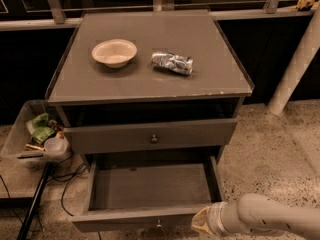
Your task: Close middle drawer
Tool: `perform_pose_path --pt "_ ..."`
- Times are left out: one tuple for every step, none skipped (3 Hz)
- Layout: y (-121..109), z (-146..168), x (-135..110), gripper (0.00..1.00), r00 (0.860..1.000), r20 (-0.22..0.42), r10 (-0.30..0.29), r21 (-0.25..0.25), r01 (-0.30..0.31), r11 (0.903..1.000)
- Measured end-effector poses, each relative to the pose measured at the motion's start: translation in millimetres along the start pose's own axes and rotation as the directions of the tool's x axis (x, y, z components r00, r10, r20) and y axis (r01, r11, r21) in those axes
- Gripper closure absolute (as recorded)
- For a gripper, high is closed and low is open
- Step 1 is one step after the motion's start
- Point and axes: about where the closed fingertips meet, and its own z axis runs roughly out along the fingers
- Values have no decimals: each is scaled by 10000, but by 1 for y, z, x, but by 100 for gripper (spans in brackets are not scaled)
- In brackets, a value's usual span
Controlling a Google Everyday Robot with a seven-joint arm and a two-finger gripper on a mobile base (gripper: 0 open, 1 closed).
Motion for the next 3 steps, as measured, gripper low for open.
perform_pose_path --pt "4 9 8 100 9993 -319 195 -213 -202 9996" --pt "7 19 13 100 9980 -533 333 -380 -353 9987" --pt "7 19 13 81 9980 -543 332 -390 -354 9986"
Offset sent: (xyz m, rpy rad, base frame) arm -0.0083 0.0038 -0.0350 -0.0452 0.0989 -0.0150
